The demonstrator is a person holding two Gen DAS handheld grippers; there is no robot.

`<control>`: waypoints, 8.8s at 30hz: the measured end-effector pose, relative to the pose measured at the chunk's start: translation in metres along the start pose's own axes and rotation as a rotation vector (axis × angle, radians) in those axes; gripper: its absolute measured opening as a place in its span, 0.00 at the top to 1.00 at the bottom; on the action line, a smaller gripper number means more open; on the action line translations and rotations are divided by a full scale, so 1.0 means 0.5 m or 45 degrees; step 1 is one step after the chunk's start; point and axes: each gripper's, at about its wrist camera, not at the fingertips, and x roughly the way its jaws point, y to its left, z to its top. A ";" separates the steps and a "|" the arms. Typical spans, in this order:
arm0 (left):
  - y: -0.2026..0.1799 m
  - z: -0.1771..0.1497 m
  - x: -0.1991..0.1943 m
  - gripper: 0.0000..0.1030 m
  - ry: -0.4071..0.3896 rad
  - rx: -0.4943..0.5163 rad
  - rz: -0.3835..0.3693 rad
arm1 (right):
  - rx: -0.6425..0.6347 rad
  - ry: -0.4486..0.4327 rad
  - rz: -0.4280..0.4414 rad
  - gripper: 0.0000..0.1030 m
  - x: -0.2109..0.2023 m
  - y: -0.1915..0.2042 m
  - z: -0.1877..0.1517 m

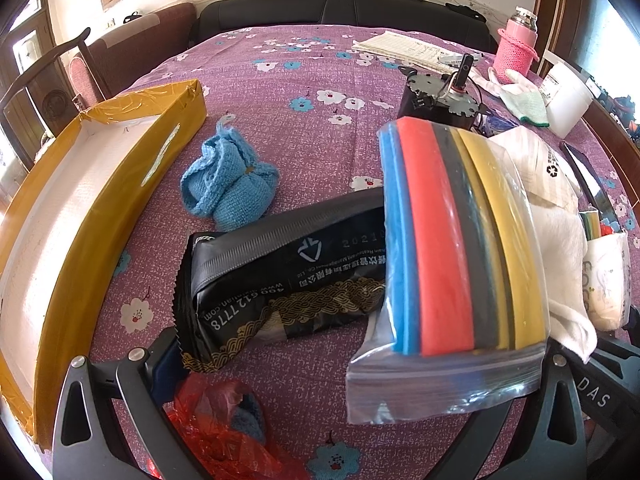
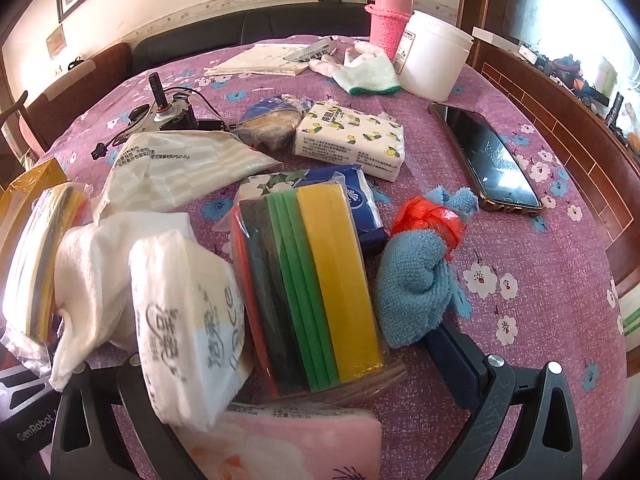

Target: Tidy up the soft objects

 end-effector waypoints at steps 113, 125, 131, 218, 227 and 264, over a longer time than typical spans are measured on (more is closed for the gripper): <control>0.171 -0.104 -0.188 0.03 -0.098 0.204 -0.320 | 0.021 0.037 0.273 0.01 -0.135 -0.074 -0.083; 0.073 -0.099 -0.087 0.53 -0.014 0.365 -0.244 | -0.043 0.107 0.223 0.01 -0.101 -0.020 -0.102; 0.081 -0.110 -0.109 0.65 -0.015 0.353 -0.269 | -0.111 0.085 0.145 0.21 -0.103 0.007 -0.100; 0.097 0.047 -0.071 0.46 -0.114 0.433 -0.305 | 0.060 -0.122 0.420 0.08 -0.155 -0.076 0.005; 0.094 0.043 -0.049 0.46 -0.074 0.506 -0.302 | -0.172 -0.131 0.383 0.18 -0.131 0.043 0.003; 0.417 0.038 -0.176 0.78 -0.205 -0.003 -0.293 | -0.188 -0.213 0.593 0.85 -0.275 0.094 0.005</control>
